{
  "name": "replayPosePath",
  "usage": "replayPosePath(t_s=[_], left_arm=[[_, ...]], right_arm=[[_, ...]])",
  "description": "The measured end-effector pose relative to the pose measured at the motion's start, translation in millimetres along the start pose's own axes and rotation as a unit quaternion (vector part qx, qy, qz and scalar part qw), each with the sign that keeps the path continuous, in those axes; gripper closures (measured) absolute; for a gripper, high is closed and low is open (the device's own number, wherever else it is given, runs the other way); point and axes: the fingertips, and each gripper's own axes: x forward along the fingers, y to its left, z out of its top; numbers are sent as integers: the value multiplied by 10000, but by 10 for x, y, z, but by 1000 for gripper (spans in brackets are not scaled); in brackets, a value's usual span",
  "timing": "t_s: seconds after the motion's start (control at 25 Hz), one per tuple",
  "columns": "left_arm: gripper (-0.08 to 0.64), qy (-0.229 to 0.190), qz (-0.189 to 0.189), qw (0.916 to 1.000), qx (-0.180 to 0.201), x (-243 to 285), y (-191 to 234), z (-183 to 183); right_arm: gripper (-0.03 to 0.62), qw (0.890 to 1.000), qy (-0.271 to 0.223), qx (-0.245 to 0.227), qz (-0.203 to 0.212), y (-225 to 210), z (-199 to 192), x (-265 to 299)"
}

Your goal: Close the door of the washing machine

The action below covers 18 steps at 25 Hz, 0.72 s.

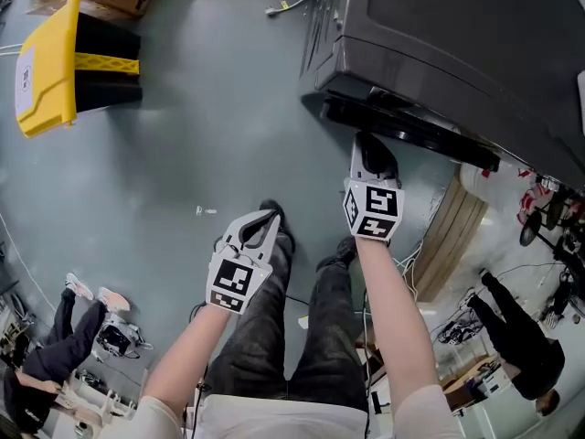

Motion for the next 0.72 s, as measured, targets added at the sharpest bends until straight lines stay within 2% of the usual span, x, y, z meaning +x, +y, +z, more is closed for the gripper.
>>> replayPosePath(t_s=[0.28, 0.44, 0.72], left_arm=[[551, -304, -121, 9990, 291, -239, -336, 541], [551, -449, -121, 9979, 455, -718, -573, 1009], [551, -830, -19, 9947, 612, -1518, -923, 1724]], right_arm=[[561, 9999, -134, -91, 2, -107, 452, -646], [561, 9996, -155, -225, 55, 8, 870, -1244], [561, 9972, -540, -464, 208, 226, 1742, -2253]])
